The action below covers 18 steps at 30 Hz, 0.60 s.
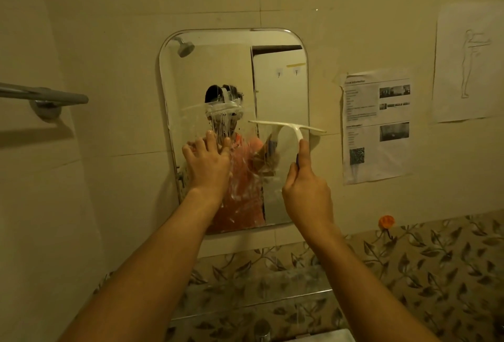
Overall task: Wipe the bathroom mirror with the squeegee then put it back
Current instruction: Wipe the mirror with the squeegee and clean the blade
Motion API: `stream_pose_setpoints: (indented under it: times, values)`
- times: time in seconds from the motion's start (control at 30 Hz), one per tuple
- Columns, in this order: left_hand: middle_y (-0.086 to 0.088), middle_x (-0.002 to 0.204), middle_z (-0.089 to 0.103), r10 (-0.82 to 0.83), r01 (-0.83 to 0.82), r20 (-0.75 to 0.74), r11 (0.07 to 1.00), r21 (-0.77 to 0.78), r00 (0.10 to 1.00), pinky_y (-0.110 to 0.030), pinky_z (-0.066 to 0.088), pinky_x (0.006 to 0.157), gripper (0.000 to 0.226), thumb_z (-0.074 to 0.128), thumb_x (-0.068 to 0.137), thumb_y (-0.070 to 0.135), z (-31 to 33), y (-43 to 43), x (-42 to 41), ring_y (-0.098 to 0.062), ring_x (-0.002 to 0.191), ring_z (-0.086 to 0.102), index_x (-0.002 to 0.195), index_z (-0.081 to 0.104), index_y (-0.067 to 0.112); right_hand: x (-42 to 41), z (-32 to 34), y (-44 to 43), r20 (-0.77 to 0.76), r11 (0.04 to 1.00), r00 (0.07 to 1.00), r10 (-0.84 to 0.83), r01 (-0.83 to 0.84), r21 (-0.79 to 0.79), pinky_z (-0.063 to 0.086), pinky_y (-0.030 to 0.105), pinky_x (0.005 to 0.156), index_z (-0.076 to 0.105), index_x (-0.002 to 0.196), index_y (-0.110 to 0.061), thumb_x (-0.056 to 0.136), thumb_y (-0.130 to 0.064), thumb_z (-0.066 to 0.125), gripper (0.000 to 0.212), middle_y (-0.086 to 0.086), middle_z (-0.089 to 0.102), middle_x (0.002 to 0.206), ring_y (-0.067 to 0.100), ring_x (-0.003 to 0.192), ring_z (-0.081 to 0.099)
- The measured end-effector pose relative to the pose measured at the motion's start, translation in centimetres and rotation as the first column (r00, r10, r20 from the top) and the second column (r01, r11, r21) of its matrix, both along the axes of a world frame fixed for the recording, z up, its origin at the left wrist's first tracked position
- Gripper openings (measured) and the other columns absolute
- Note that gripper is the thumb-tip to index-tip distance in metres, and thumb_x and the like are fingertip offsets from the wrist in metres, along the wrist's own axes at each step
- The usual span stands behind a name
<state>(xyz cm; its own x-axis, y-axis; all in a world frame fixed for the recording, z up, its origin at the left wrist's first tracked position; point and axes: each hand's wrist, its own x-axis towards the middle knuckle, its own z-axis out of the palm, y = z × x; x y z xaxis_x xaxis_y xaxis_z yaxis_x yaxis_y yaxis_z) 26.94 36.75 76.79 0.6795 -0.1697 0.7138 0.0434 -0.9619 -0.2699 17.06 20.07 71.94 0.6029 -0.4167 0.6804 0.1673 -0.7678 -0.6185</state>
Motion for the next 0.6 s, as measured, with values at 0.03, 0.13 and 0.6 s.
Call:
stream_pose_setpoints:
  times: [0.03, 0.13, 0.6]
  values:
    - [-0.021, 0.161, 0.015, 0.000, 0.000, 0.003, 1.000, 0.001, 1.000, -0.061, 0.026, 0.111, 0.091, 0.064, 0.089, 0.058, 0.0, 0.0, 0.0, -0.043, 0.139, 0.026, 0.160, 0.015, 0.030, -0.1, -0.4, 0.0, -0.005, 1.000, 1.000, 0.004, -0.004, 0.006, 0.054, 0.039, 0.053, 0.001, 0.161, -0.042, 0.109, -0.039, 0.030, 0.060, 0.003, 0.057, 0.068, 0.021, 0.056, 0.056]
    - [-0.021, 0.161, 0.016, -0.001, 0.001, 0.008, 1.000, 0.004, 1.000, -0.061, 0.027, 0.111, 0.089, 0.063, 0.089, 0.057, -0.1, 0.1, -0.1, -0.044, 0.139, 0.026, 0.159, 0.016, 0.029, -0.4, -1.4, 0.1, -0.017, 1.000, 1.000, 0.008, -0.007, 0.018, 0.052, 0.037, 0.051, 0.001, 0.161, -0.042, 0.109, -0.038, 0.031, 0.061, 0.003, 0.056, 0.067, 0.020, 0.056, 0.056]
    - [-0.020, 0.156, 0.022, -0.014, 0.015, 0.030, 1.000, -0.004, 0.999, -0.061, 0.029, 0.108, 0.088, 0.070, 0.084, 0.054, -0.3, 0.8, 0.2, -0.044, 0.134, 0.030, 0.156, 0.024, 0.031, -1.1, 9.6, 2.1, 0.116, 0.984, 0.981, 0.153, -0.141, -0.107, 0.050, 0.041, 0.050, 0.005, 0.162, -0.042, 0.111, -0.037, 0.031, 0.058, 0.003, 0.056, 0.067, 0.019, 0.055, 0.055]
